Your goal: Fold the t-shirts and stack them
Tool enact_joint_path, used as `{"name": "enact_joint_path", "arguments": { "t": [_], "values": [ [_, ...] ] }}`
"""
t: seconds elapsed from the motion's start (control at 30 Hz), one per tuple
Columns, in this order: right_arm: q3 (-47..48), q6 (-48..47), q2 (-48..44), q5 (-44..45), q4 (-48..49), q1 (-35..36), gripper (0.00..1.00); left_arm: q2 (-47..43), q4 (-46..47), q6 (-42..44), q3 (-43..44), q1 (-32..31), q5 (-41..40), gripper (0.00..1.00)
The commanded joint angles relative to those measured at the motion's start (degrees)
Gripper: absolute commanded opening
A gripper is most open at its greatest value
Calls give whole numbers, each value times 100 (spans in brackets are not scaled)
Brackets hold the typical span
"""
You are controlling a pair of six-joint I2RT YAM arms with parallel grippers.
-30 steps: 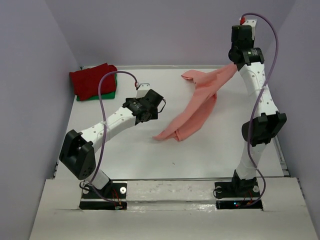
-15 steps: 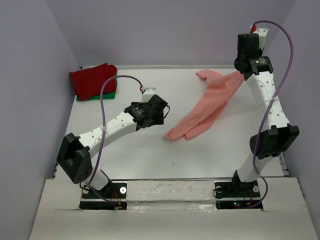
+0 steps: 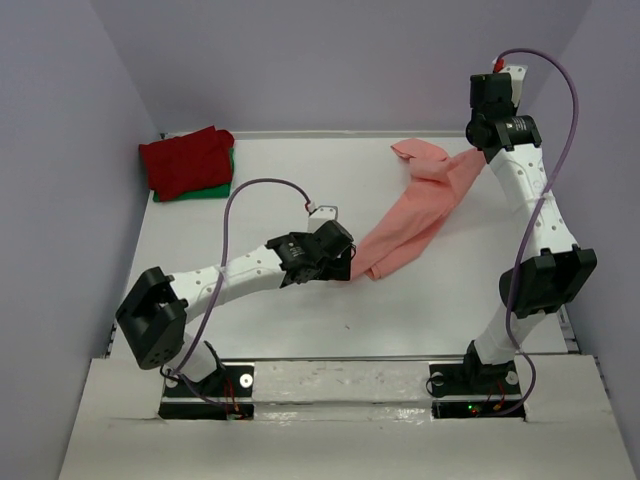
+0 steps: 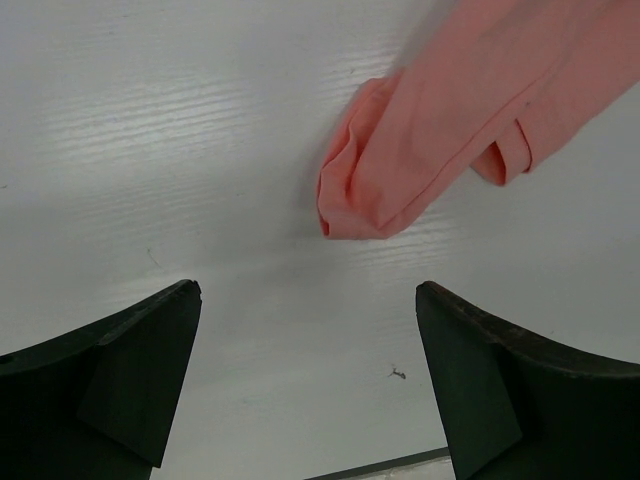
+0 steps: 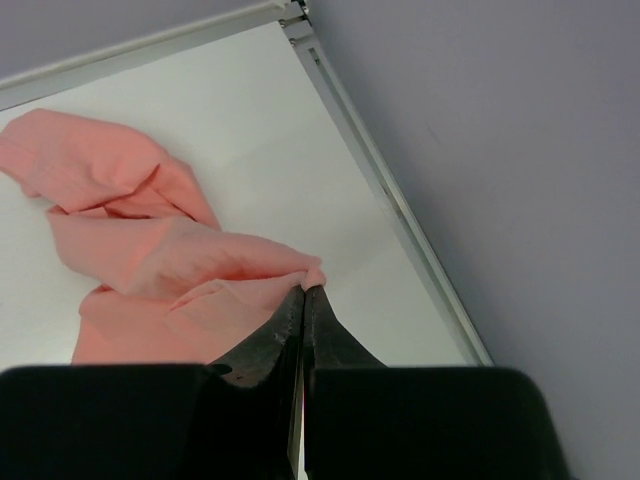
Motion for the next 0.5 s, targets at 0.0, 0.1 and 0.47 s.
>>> {"name": "enact_joint_path", "arguments": {
  "t": [0.0,0.1,0.47],
  "values": [
    [12,49,-232,-96,215,16,0,6,439,-209,-122,-70,143,99],
    [-84,49,-293,-184,276,16,0,270,483,-182,-104,-79,19,98],
    [-146,-13,-285,-237,320,16,0,1202,853,20,230,-88,116,83]
  ]
}}
